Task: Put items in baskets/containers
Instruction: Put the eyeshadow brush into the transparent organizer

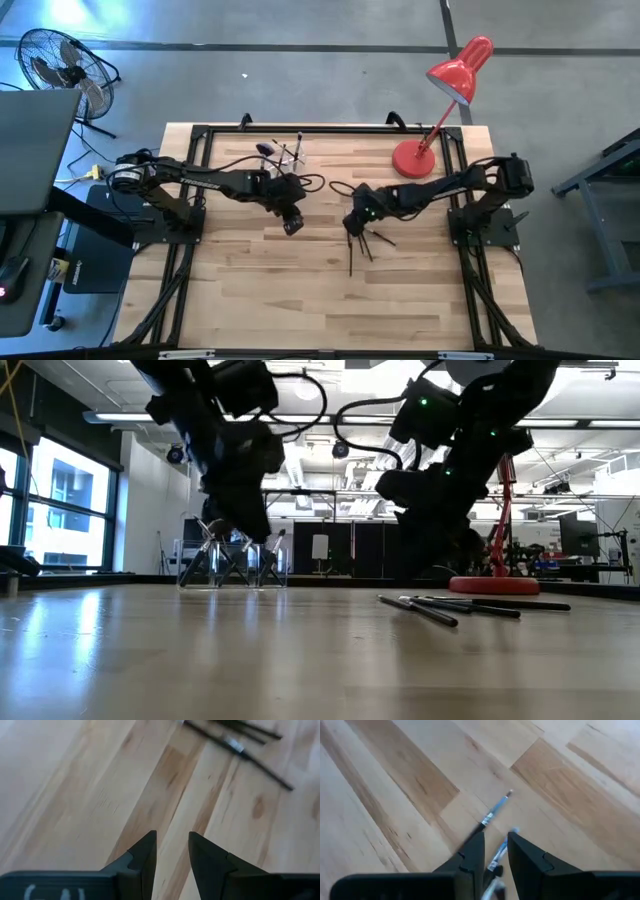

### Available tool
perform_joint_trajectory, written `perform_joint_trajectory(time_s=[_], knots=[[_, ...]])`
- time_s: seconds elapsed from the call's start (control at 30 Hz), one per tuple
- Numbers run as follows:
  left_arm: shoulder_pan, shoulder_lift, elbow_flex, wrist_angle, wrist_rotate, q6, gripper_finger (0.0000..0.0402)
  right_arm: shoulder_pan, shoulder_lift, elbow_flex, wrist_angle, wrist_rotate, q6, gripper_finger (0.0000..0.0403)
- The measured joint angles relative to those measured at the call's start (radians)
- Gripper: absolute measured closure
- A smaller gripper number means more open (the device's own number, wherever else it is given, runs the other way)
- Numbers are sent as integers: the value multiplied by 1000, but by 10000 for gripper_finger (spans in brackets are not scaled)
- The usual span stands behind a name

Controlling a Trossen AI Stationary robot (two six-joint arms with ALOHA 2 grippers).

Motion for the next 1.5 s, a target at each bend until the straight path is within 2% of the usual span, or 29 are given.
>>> perform_joint_trajectory(time_s=[0.1,0.23,0.37,0.47,0.6,0.7,0.83,0.93,1.0,1.1,1.27,1.5], knots=[[0,0,0,88,-18,12,291,-13,-18,26,-87,-24,-80,325],[0,0,1,209,-39,101,291,-9,-71,59,-284,-71,-157,325],[0,14,2,296,-61,199,291,18,-151,58,-441,-80,-127,325],[0,36,2,339,-58,247,291,67,-233,28,-476,-46,-95,325],[0,84,56,320,-22,344,291,162,-339,-31,-478,39,-14,325],[0,153,144,315,20,434,291,235,-382,-89,-461,66,48,325],[0,262,308,181,49,610,291,316,-386,-171,-318,81,74,325],[0,353,424,78,53,731,291,358,-375,-225,-228,148,76,325],[0,400,472,28,70,777,291,375,-375,-246,-210,213,107,325],[0,465,538,54,124,847,291,395,-376,-263,-202,278,119,325],[0,562,631,42,169,939,291,412,-373,-292,-137,286,49,325],[0,685,761,25,189,981,291,412,-371,-312,-124,279,93,325]])
